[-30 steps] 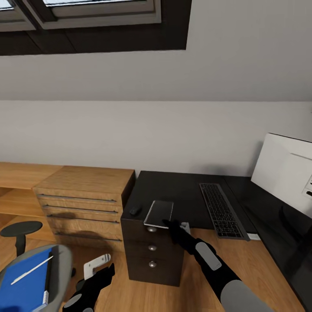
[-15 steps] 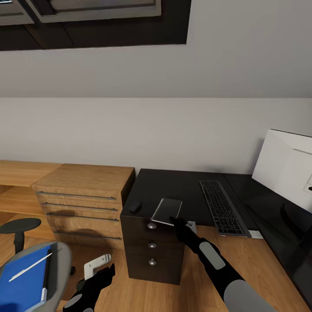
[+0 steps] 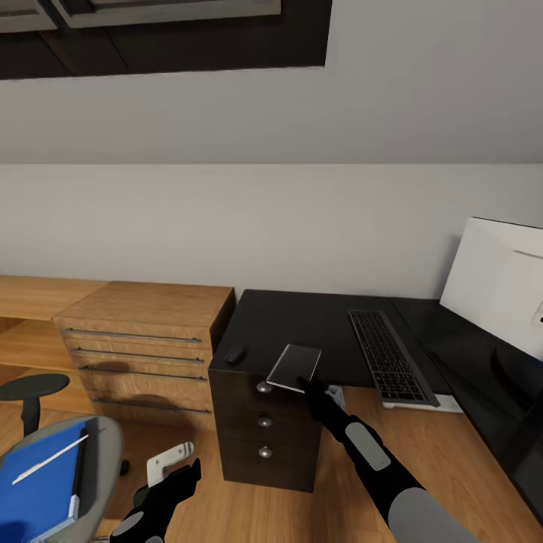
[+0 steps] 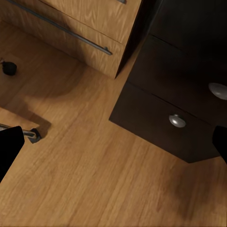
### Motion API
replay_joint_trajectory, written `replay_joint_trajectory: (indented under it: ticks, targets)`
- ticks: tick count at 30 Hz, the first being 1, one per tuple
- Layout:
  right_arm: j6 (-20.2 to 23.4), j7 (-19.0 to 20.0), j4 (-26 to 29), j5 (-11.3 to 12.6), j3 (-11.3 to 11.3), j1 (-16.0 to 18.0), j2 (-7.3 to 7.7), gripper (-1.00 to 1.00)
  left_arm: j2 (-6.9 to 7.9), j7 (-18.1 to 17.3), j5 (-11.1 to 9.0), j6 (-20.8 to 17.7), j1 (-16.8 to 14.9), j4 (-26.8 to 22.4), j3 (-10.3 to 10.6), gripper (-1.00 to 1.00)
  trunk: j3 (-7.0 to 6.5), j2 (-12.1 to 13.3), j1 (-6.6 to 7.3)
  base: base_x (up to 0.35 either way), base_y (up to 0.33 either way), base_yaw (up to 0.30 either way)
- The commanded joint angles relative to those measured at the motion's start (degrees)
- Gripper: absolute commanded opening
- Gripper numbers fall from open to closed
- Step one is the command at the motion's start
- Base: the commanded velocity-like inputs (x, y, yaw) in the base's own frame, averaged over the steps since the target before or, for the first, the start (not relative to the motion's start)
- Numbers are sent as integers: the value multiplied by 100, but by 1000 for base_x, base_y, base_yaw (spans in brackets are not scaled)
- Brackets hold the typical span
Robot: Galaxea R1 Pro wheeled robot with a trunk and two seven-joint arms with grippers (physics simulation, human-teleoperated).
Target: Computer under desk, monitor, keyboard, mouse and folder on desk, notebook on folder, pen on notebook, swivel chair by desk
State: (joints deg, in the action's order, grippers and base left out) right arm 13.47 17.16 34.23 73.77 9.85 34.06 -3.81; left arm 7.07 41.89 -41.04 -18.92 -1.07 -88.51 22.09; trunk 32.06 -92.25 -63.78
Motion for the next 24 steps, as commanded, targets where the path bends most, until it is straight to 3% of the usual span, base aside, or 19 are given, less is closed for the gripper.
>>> replay_joint_trajectory:
  ticks: [1,14,24]
  targets:
    - [14,6,-2,51,7,4,2,-100,5,44,-27,-15,-6,-8,13,100,24,-45,-22,0,0,0]
    - [4,-2,-4,50,8,4,-1,-100,5,47,-27,-15,-5,-8,14,100,258,-566,-308,0,0,0]
    - [1,-3,-4,50,8,4,2,-100,5,34,-35,-23,-3,-1,4,100,258,-566,-308,0,0,0]
